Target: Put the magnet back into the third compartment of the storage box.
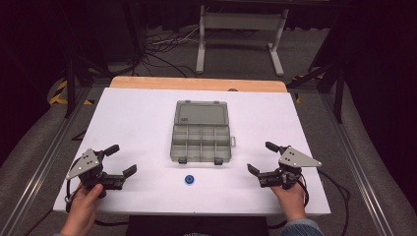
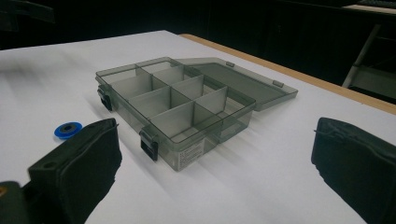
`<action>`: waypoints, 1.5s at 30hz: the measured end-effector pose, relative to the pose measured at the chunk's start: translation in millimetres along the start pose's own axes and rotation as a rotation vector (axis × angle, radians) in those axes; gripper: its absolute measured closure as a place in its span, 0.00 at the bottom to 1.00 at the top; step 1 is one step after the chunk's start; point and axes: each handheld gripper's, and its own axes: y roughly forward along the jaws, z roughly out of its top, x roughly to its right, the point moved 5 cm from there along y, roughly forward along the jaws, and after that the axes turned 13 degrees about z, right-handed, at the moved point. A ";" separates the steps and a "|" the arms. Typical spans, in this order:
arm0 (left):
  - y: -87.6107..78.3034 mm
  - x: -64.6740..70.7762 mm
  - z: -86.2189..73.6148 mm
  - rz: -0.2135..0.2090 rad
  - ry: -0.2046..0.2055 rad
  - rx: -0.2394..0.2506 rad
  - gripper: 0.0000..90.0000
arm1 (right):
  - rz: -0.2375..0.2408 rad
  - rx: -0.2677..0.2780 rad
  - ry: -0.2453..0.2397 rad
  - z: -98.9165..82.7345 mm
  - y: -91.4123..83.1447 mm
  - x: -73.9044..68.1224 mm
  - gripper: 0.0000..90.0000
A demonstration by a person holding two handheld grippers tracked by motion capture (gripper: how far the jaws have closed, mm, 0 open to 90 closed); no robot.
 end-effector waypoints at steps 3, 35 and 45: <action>0.1 0.4 0.1 0.000 -0.003 0.004 0.01 | 0.002 -0.003 0.004 -0.2 0.2 -0.7 0.02; -0.4 0.0 0.3 0.000 -0.011 0.007 0.01 | 0.064 -0.046 -0.046 16.8 27.9 -16.7 0.03; -0.3 0.0 -0.1 -0.002 -0.009 0.003 0.01 | 0.108 -0.047 -0.052 27.4 46.2 -23.4 0.03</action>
